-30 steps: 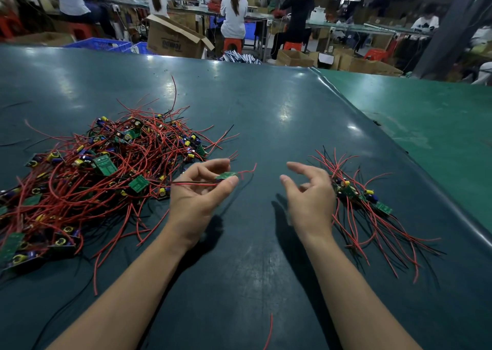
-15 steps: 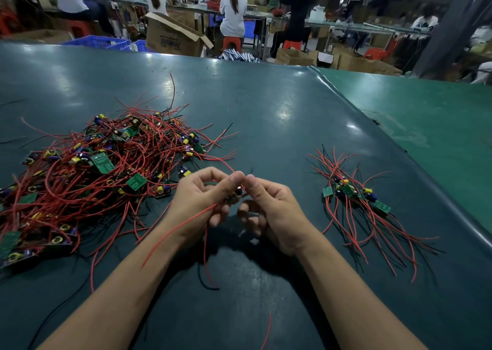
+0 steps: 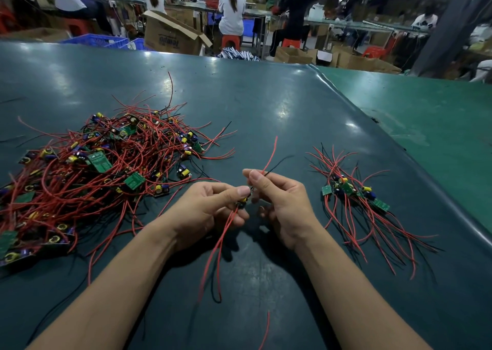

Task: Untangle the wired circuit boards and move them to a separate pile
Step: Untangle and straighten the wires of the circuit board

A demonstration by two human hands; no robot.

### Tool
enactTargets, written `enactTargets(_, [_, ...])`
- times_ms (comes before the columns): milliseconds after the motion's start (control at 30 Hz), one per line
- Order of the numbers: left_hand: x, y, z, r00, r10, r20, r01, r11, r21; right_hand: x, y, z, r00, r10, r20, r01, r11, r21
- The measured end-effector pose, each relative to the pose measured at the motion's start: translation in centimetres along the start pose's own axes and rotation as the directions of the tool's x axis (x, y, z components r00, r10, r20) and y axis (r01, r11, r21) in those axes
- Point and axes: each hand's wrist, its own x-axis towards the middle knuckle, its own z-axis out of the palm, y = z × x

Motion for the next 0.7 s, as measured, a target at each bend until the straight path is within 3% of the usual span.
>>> enactTargets(200, [-0.2, 0.3, 0.2, 1.000, 0.007, 0.011, -0.007, 1.000, 0.020, 1.0, -0.5, -1.1, 0.972, 0.033, -0.232, 0.010, 0.983, 0.183])
enactTargets(400, [-0.4, 0.3, 0.3, 0.998, 0.008, 0.055, -0.012, 0.997, 0.075, 1.7, -0.4, -1.8, 0.880, -0.043, -0.472, 0.131, 0.979, 0.156])
enactTargets(567, [-0.5, -0.1, 0.3, 0.996, 0.007, 0.084, -0.014, 0.997, 0.082, 2.0, -0.7, -2.4, 0.825, -0.099, -0.557, 0.238, 0.954, 0.183])
enactTargets(700, [-0.6, 0.0, 0.3, 0.996, 0.013, 0.087, -0.019, 0.997, 0.072, 2.0, -0.7, -2.5, 0.822, -0.097, -0.561, 0.255, 0.944, 0.211])
